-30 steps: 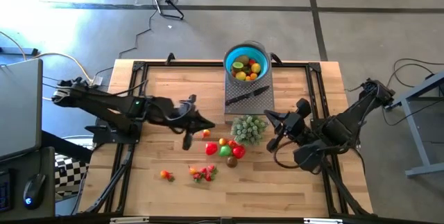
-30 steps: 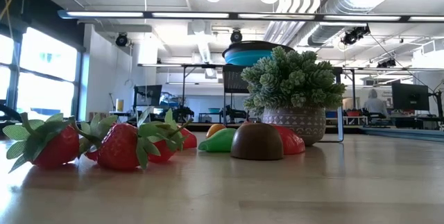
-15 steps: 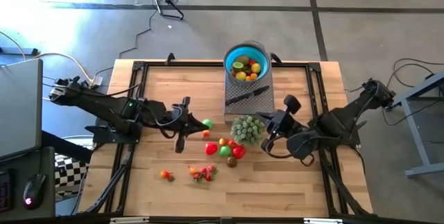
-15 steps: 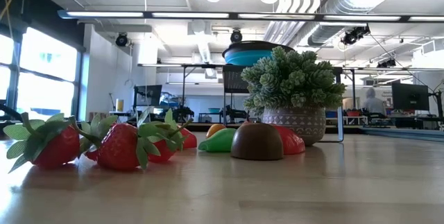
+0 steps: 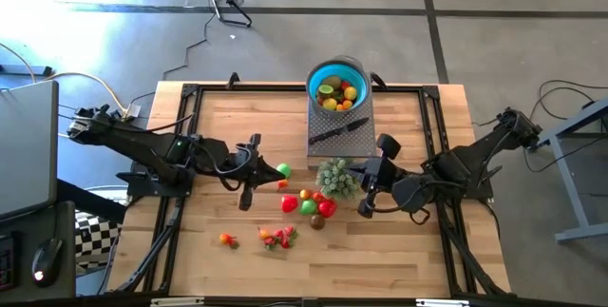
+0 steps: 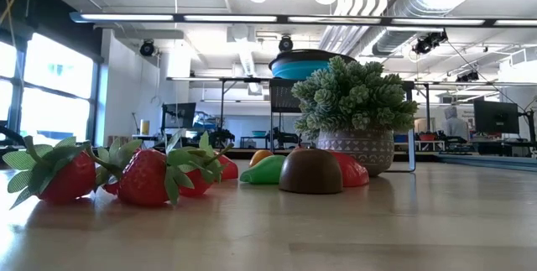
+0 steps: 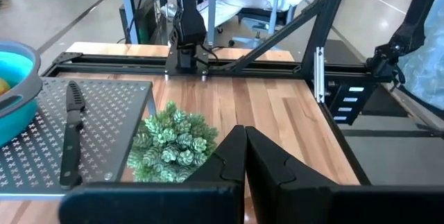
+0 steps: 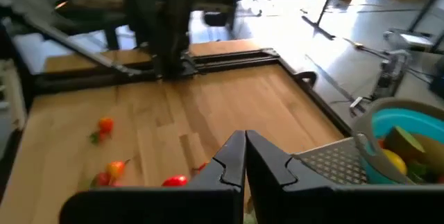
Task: Pick & Place Fruit
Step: Put the orange pear into the blue strainer bowl
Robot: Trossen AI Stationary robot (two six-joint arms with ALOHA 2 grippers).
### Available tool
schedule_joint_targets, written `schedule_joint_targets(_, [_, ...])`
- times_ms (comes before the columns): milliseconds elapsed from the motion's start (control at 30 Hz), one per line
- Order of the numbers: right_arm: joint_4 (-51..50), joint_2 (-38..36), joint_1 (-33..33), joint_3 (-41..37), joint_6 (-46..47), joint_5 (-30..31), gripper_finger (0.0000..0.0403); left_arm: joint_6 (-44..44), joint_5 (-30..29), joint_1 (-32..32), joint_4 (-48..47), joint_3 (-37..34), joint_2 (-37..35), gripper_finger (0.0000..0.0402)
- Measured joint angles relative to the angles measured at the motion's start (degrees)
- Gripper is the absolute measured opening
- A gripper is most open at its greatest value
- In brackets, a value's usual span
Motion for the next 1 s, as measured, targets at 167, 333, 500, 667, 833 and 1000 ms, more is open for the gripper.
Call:
schedule_joint_targets(167, [1.5,0.0,0.0,0.0,-0.1,-1.1,0.0004,-2.7,0.9,0.0,-0.1,0.0,0.0,0.0001])
schedule_joint_targets(333, [3.3,0.0,0.0,0.0,-0.2,-1.1,0.0004,-3.0,1.1,0.0,0.2,0.0,0.0,0.0001])
schedule_joint_targets(500, [3.3,0.0,0.0,0.0,-1.0,-1.1,0.0004,-5.8,2.6,0.0,0.0,0.0,0.0,0.0001])
schedule_joint_targets(667, [4.1,0.0,0.0,0.0,-1.0,-1.1,0.0004,-7.8,4.9,0.0,-0.5,0.1,0.0,0.0001])
schedule_joint_targets(833, [4.4,0.0,0.0,0.0,-2.4,-1.1,0.0004,-16.0,3.2,-0.5,-7.6,0.2,0.0,0.0001])
schedule_joint_targets(1000, [4.3,0.0,0.0,0.0,-3.2,-0.9,0.0004,-25.4,-3.0,-5.1,-20.1,2.0,0.3,0.0000])
